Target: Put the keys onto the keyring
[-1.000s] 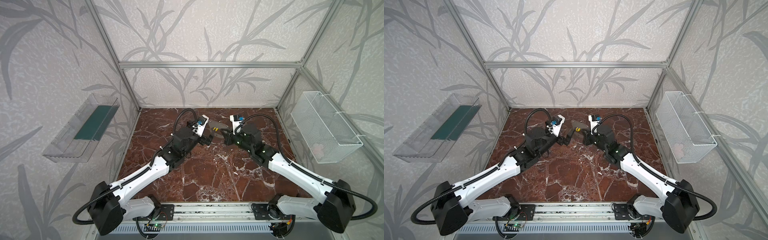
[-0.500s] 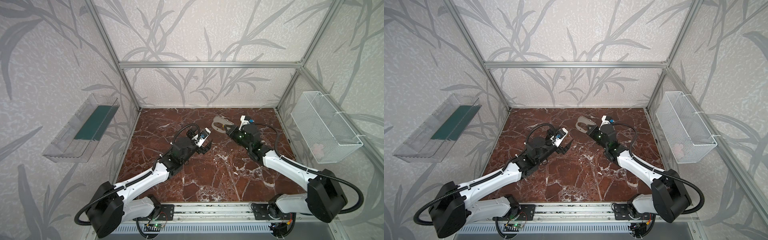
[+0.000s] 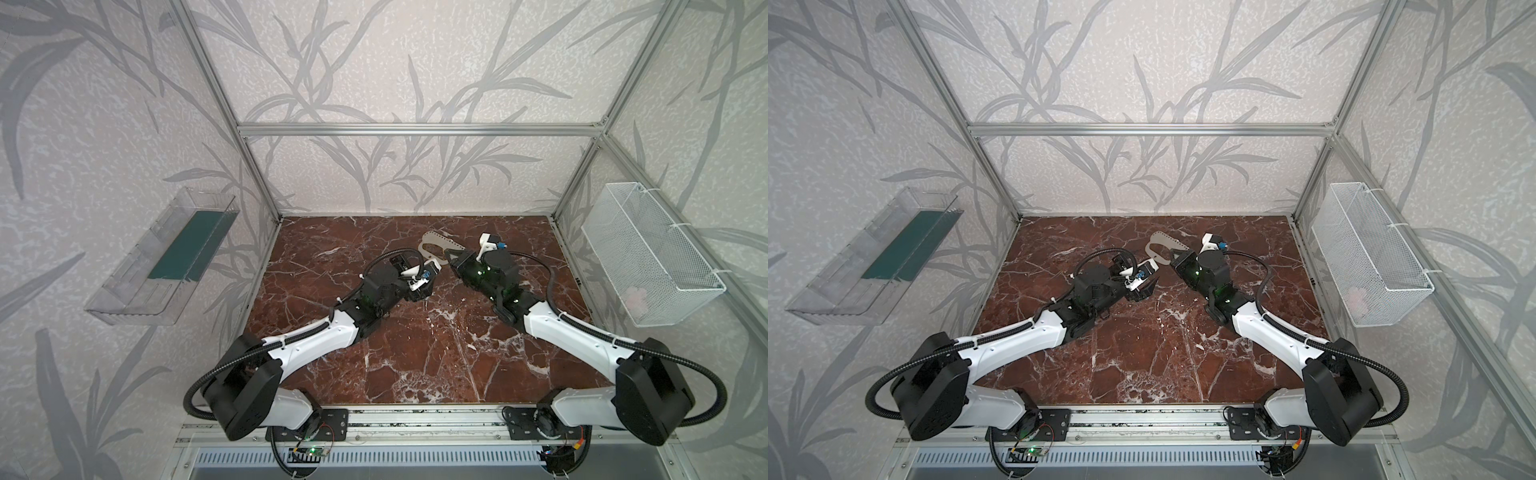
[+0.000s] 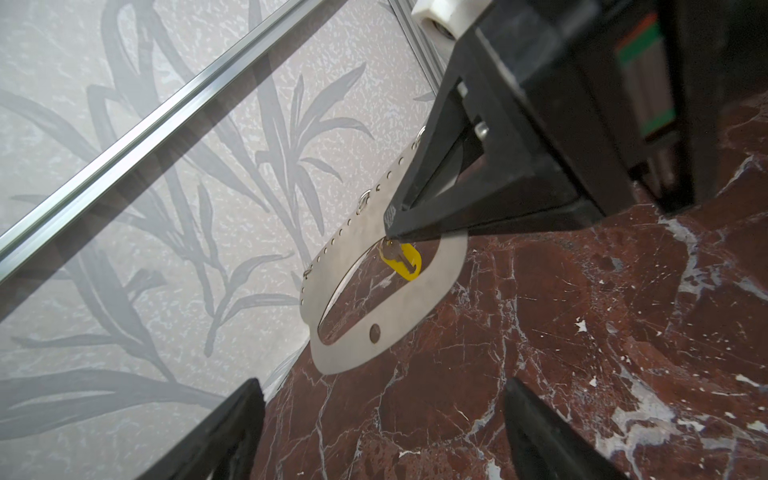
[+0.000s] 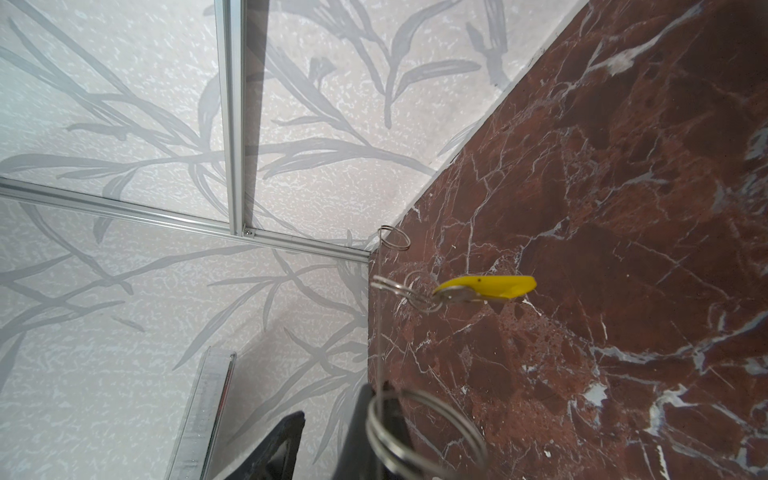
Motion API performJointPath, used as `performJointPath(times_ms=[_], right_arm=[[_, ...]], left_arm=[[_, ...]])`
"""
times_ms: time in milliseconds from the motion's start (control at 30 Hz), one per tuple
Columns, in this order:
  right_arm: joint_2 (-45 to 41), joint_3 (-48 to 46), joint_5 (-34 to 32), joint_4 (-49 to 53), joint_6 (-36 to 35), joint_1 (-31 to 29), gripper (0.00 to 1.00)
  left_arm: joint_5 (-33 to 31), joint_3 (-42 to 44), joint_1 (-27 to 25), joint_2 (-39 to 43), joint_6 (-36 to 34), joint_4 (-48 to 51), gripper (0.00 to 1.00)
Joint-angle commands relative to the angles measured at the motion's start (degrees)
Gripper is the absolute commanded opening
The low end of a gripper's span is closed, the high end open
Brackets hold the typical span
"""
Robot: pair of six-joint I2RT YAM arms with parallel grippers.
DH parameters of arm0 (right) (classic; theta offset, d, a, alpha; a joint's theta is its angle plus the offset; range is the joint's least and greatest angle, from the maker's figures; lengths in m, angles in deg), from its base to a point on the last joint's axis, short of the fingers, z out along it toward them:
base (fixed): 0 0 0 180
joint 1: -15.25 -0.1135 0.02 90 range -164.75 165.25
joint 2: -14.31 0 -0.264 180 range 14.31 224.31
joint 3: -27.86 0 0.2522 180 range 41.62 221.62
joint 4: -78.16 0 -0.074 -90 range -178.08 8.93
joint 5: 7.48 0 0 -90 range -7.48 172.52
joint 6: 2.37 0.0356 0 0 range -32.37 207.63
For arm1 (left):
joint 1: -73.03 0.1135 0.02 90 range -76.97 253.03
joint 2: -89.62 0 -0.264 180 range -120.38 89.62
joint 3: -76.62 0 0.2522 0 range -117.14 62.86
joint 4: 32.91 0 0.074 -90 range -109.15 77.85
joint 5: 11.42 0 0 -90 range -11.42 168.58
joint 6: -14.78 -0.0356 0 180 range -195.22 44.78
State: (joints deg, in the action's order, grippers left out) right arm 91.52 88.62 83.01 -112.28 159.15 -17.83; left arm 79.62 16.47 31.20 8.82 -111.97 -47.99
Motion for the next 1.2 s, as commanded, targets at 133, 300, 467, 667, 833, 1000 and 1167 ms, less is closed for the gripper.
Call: performJointPath(times_ms=[133,300,467,667,833,1000,1167], right_arm=[[-0.17,-0.64,0.09,-5.67,3.68,-0.71,0.00],[-1.00,-1.28,0.36,-5.98,5.21,-1.16,0.00],[-0.92,-2.10,1.17,-7.57,7.20,-1.22,0.00],[-0.74,-2.27,1.90,-8.29,8.78,-1.20,0.00],[-0.22,-2.17,2.40,-8.66,9.66,-1.24,0.00],[0.80,-1.95,2.67,-9.34,10.25,-1.29,0.00],[2.36,-1.77,3.61,-11.11,11.41,-1.28,0.00]], left_arm=[[-0.97,-3.82,0.90,-2.62,-5.70,-1.31,0.78],[0.61,-5.08,2.67,-3.90,-4.68,-1.16,0.63],[0.36,-6.45,3.18,-5.85,-5.82,-1.48,0.52],[-0.07,-7.29,3.54,-7.39,-7.24,-1.40,0.51],[-0.51,-7.44,3.54,-7.96,-7.98,-1.59,0.39],[-0.34,-7.44,3.59,-7.60,-7.94,-1.43,0.27],[-0.34,-7.33,3.57,-7.43,-7.98,-1.13,0.22]])
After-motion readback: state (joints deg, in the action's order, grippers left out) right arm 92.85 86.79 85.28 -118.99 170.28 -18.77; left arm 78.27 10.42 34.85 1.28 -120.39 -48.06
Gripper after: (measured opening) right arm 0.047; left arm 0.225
